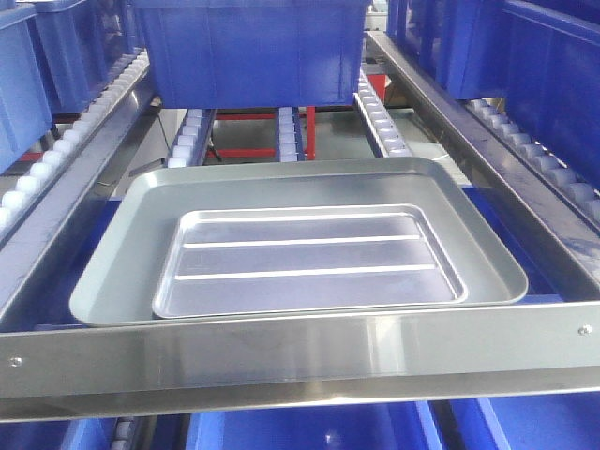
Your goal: Grab silver tray and stack on right shelf
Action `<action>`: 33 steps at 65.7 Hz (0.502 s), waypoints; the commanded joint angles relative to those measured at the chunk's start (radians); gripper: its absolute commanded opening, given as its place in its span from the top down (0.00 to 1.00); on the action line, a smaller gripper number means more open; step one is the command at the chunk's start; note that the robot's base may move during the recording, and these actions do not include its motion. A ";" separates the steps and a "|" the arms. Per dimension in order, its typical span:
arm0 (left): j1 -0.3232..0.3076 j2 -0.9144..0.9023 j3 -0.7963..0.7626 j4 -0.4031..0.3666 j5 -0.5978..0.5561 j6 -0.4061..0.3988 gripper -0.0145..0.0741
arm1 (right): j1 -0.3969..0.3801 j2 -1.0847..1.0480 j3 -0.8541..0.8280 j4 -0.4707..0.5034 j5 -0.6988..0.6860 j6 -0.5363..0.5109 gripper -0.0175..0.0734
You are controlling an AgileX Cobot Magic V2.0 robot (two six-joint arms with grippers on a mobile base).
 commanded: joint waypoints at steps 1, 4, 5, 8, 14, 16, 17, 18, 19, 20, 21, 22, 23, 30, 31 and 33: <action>0.063 -0.056 0.010 -0.092 -0.055 0.109 0.94 | -0.005 -0.019 0.000 0.000 -0.094 -0.008 0.75; 0.108 -0.100 0.049 -0.121 -0.055 0.115 0.94 | -0.005 -0.019 0.000 0.000 -0.094 -0.008 0.75; 0.119 -0.110 0.059 -0.131 -0.057 0.115 0.94 | -0.005 -0.019 0.000 0.000 -0.094 -0.008 0.75; 0.160 -0.149 0.099 -0.139 -0.057 0.115 0.94 | -0.005 -0.019 0.000 0.000 -0.094 -0.008 0.75; 0.220 -0.209 0.167 -0.152 -0.057 0.115 0.94 | -0.005 -0.019 0.000 0.000 -0.094 -0.008 0.75; 0.234 -0.226 0.188 -0.152 -0.057 0.115 0.94 | -0.005 -0.019 0.000 0.000 -0.094 -0.008 0.75; 0.241 -0.235 0.200 -0.152 -0.059 0.115 0.94 | -0.005 -0.019 0.000 0.000 -0.094 -0.008 0.75; 0.245 -0.241 0.208 -0.152 -0.061 0.115 0.94 | -0.005 -0.019 0.000 0.000 -0.094 -0.008 0.75; 0.248 -0.247 0.216 -0.152 -0.065 0.115 0.94 | -0.005 -0.019 0.000 0.000 -0.094 -0.008 0.75; 0.250 -0.254 0.229 -0.152 -0.072 0.115 0.94 | -0.005 -0.019 0.000 0.000 -0.094 -0.008 0.75; 0.252 -0.260 0.237 -0.152 -0.080 0.115 0.94 | -0.005 -0.019 0.000 0.000 -0.094 -0.008 0.75; 0.254 -0.264 0.247 -0.152 -0.088 0.115 0.94 | -0.005 -0.019 0.000 0.000 -0.094 -0.008 0.75; 0.254 -0.272 0.252 -0.152 -0.094 0.115 0.94 | -0.005 -0.019 0.000 0.000 -0.094 -0.008 0.75; 0.254 -0.307 0.249 -0.152 -0.047 0.115 0.94 | -0.005 -0.019 0.000 0.000 -0.094 -0.008 0.75; 0.254 -0.307 0.249 -0.152 -0.050 0.115 0.94 | -0.005 -0.019 0.000 0.000 -0.094 -0.008 0.75; 0.254 -0.304 0.249 -0.152 -0.054 0.115 0.94 | -0.005 -0.019 0.000 0.000 -0.094 -0.008 0.75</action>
